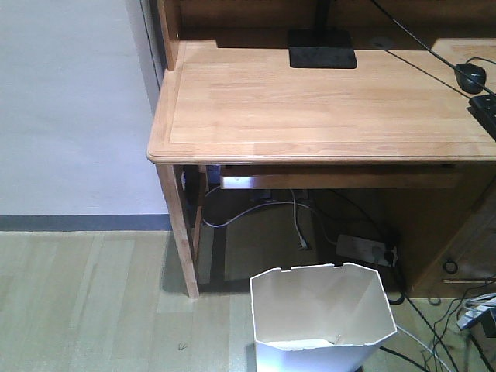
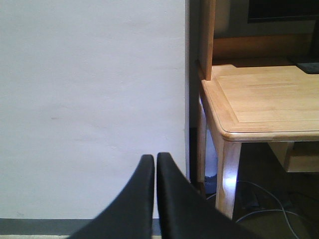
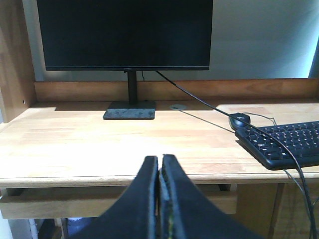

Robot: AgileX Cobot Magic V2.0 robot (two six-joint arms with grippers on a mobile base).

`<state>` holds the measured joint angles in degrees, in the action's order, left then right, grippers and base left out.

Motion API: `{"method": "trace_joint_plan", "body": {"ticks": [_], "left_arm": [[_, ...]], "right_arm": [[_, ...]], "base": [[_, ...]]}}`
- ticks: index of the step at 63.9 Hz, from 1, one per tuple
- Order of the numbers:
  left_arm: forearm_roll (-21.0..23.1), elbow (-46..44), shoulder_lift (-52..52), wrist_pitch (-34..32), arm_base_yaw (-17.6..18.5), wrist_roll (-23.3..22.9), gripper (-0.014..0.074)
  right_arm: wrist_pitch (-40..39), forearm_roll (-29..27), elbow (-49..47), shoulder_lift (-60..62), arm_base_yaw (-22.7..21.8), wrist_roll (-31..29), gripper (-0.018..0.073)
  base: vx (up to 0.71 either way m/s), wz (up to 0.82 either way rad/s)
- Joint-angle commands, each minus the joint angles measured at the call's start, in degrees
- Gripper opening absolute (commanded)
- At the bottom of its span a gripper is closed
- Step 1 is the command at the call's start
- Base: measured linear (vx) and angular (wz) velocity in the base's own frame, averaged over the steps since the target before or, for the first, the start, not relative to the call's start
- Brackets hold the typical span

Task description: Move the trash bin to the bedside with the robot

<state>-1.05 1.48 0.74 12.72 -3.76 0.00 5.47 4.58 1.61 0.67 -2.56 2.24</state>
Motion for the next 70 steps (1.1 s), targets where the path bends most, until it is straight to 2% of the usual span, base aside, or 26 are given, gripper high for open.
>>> {"method": "trace_joint_plan", "body": {"ticks": [1,55,64,70], "left_arm": [[0.24,1.08,0.84,-4.05,-0.06,0.0,-0.0006],[0.24,1.08,0.84,-4.05,-0.06,0.0,-0.0006],[0.24,1.08,0.84,-4.05,-0.06,0.0,-0.0006],[0.24,1.08,0.84,-4.05,-0.06,0.0,-0.0006]], "right_arm": [[-4.13,0.17,0.39,0.67,-0.07,-0.19,-0.0009],[-4.41,0.35,0.39,0.67,-0.07,-0.49,-0.0009],[-12.16,0.77,0.22,0.67,-0.04,-2.24,-0.0009],[-11.88,0.77,0.1,0.51,-0.1,-2.24,-0.0009]], "base": [[0.0,0.0],[0.0,0.0],[0.0,0.0],[0.0,0.0]]}}
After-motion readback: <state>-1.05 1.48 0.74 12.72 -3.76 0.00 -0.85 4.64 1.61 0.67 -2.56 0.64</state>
